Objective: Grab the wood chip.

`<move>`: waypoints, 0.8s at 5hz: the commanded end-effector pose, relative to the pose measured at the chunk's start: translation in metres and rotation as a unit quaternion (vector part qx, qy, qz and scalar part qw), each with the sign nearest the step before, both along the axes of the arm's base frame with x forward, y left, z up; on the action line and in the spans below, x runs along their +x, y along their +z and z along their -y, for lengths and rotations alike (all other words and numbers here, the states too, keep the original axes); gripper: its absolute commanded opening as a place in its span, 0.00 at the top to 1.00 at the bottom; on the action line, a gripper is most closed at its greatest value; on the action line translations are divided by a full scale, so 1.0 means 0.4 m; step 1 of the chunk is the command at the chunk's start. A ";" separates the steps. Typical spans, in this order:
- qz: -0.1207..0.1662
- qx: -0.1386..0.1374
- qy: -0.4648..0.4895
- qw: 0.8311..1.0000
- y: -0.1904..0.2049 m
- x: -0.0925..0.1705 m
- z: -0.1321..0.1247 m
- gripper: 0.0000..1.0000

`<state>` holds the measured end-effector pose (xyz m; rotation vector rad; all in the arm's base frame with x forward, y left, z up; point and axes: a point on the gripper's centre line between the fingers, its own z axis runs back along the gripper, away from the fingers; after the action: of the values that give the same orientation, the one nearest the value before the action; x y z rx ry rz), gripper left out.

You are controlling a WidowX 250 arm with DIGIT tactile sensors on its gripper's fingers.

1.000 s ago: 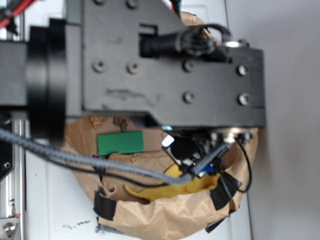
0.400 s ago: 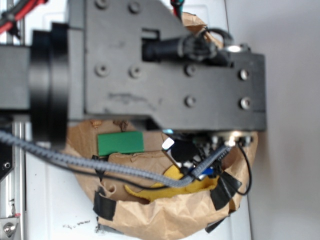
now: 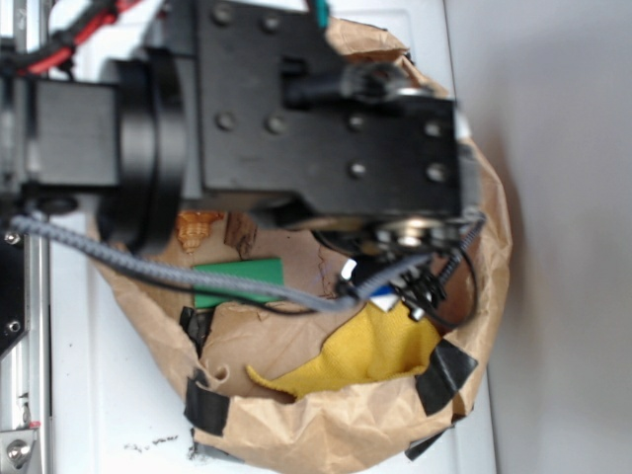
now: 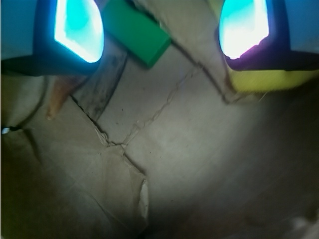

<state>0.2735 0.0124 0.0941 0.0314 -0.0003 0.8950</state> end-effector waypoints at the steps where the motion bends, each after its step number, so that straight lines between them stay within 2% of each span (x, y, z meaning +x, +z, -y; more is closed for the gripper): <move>1: 0.002 0.039 0.067 0.997 -0.075 0.006 -0.044 0.00; 2: -0.005 0.035 0.130 0.991 -0.095 0.000 -0.060 0.00; 3: 0.002 0.030 0.146 0.989 -0.082 -0.012 -0.076 0.00; 4: 0.013 0.005 0.173 0.985 -0.042 -0.040 -0.098 0.00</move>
<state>0.2601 0.0400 0.0662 0.0553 0.0260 1.2277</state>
